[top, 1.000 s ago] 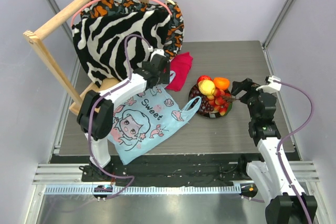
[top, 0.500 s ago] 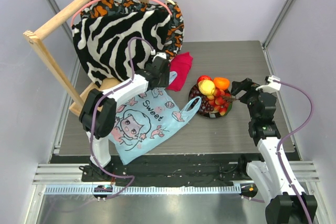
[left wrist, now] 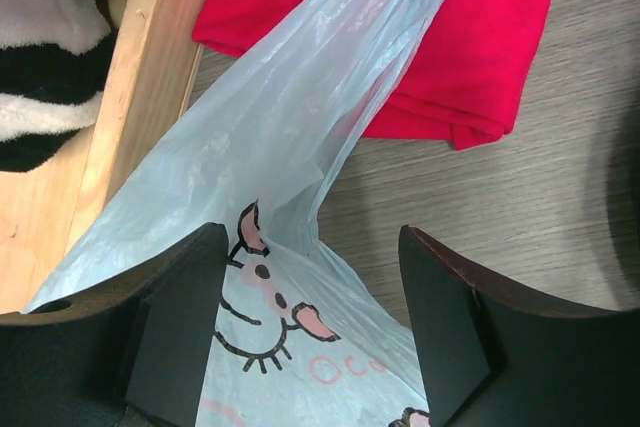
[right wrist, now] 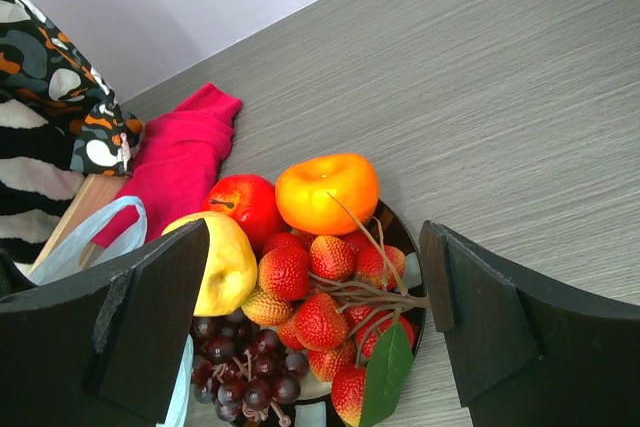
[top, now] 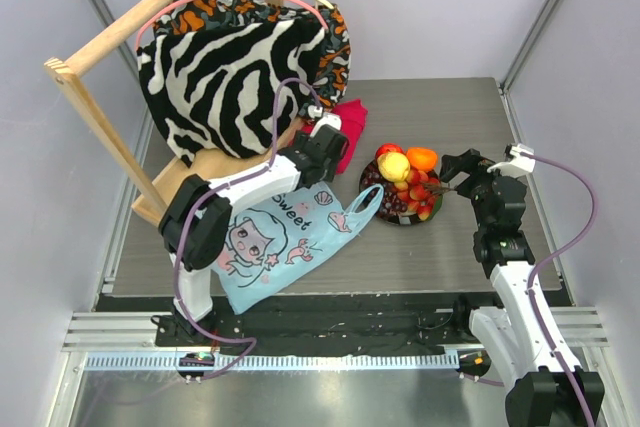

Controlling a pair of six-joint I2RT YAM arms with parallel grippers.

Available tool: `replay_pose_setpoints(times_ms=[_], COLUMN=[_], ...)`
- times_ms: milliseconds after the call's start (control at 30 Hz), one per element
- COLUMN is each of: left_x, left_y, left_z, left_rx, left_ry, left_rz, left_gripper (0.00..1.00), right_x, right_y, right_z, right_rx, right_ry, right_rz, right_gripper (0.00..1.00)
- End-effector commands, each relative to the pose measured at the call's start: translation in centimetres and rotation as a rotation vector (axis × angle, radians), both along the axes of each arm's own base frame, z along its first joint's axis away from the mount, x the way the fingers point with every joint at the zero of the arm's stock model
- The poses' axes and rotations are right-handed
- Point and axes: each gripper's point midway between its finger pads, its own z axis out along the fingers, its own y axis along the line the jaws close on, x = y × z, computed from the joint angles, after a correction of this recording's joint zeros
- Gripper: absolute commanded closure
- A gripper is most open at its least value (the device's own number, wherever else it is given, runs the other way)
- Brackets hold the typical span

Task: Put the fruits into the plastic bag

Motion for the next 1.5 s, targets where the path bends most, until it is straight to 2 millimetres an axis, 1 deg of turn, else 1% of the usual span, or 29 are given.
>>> replay_pose_setpoints(times_ms=[0,133,200,400,500,533,633,667,733,767,833,900,933,967,1000,1033,1067,1100,1133,1167,1200,1233,1267,1300,1333,1367,1400,1433,1467], left_x=[1.3,1.5,1.6,2.1,2.2,2.2,2.2,2.3,2.3,2.2,1.9,1.2,1.0,0.0,-0.3,-0.6,-1.5,-2.4,-2.6,-3.4,-4.4,-4.2,-5.0,-5.1,-5.8,-5.7,-6.4,-6.9,-7.1], left_y=[0.7,0.5,0.4,0.1,0.5,0.6,0.7,0.6,0.5,0.5,0.2,0.0,-0.8,-0.4,-0.4,-0.7,-0.9,-0.7,-0.1,-0.3,0.2,1.2,1.0,1.5,1.7,2.5,2.1,2.2,2.4], left_z=[1.9,1.1,1.1,1.0,0.8,1.0,1.9,2.8,3.5,4.5,5.5,7.7,8.9,10.4,11.4,12.3,12.5,14.5,15.5,16.2,17.4,18.2,18.9,19.8,21.4,22.2,23.2,24.9,25.8], left_rx=[0.028,0.041,0.041,0.045,0.055,0.053,0.036,0.018,0.008,-0.013,-0.049,-0.11,-0.164,-0.195,-0.223,-0.259,-0.289,-0.328,-0.351,-0.383,-0.414,-0.435,-0.473,-0.501,-0.542,-0.564,-0.612,-0.642,-0.661], left_ry=[-0.069,-0.043,-0.042,-0.038,-0.028,-0.029,-0.055,-0.076,-0.087,-0.105,-0.112,-0.144,-0.167,-0.195,-0.214,-0.234,-0.224,-0.255,-0.274,-0.272,-0.291,-0.308,-0.303,-0.317,-0.335,-0.348,-0.339,-0.365,-0.379], left_rz=[0.037,0.035,0.036,0.029,0.038,0.038,0.035,0.033,0.019,0.014,-0.01,-0.049,-0.088,-0.112,-0.134,-0.163,-0.216,-0.244,-0.254,-0.299,-0.323,-0.321,-0.368,-0.361,-0.388,-0.384,-0.43,-0.452,-0.46], left_gripper=[0.28,0.32,0.34,0.48,0.67,0.83,1.0,1.0,1.0,1.0,1.0,1.0,1.0,1.0,1.0,1.0,1.0,1.0,1.0,1.0,1.0,1.0,1.0,1.0,1.0,1.0,1.0,1.0,1.0], right_x=[0.4,0.5,0.6,0.6,0.5,0.5,0.4,0.4,0.4,0.4,0.3,0.2,0.3,0.1,0.0,0.0,0.2,0.0,-0.1,0.0,-0.5,-0.7,-0.8,-0.9,-1.4,-1.6,-1.6,-2.1,-2.3], right_y=[0.2,0.3,0.3,0.4,0.4,0.4,0.4,0.5,0.6,0.8,1.9,3.6,4.2,5.5,6.7,7.4,7.9,9.5,10.3,11.3,13.0,13.9,14.8,15.9,17.3,17.9,18.7,19.7,20.2], right_z=[2.2,2.1,2.0,2.0,2.2,2.3,2.5,2.7,2.8,3.1,3.5,4.4,4.5,5.2,5.5,6.2,6.2,6.4,7.7,7.7,8.3,10.0,10.5,10.5,11.8,12.2,12.2,12.8,13.0], right_rx=[0.013,0.015,0.015,0.017,0.017,0.015,0.011,0.008,0.001,-0.001,-0.012,-0.021,-0.028,-0.029,-0.033,-0.045,-0.051,-0.057,-0.08,-0.087,-0.089,-0.096,-0.094,-0.087,-0.081,-0.073,-0.069,-0.066,-0.066], right_ry=[-0.077,-0.071,-0.07,-0.068,-0.073,-0.076,-0.08,-0.083,-0.083,-0.09,-0.099,-0.126,-0.129,-0.147,-0.152,-0.166,-0.157,-0.154,-0.179,-0.169,-0.18,-0.213,-0.22,-0.212,-0.239,-0.242,-0.24,-0.251,-0.256], right_rz=[0.007,0.01,0.012,0.016,0.016,0.016,0.018,0.025,0.036,0.045,0.112,0.215,0.253,0.321,0.368,0.396,0.415,0.466,0.492,0.526,0.577,0.607,0.637,0.686,0.737,0.764,0.792,0.835,0.852], right_gripper=[0.05,0.05,0.05,0.05,0.05,0.05,0.05,0.05,0.05,0.05,0.07,0.09,0.11,0.12,0.12,0.13,0.13,0.13,0.13,0.13,0.13,0.13,0.13,0.12,0.12,0.12,0.1,0.1,0.09])
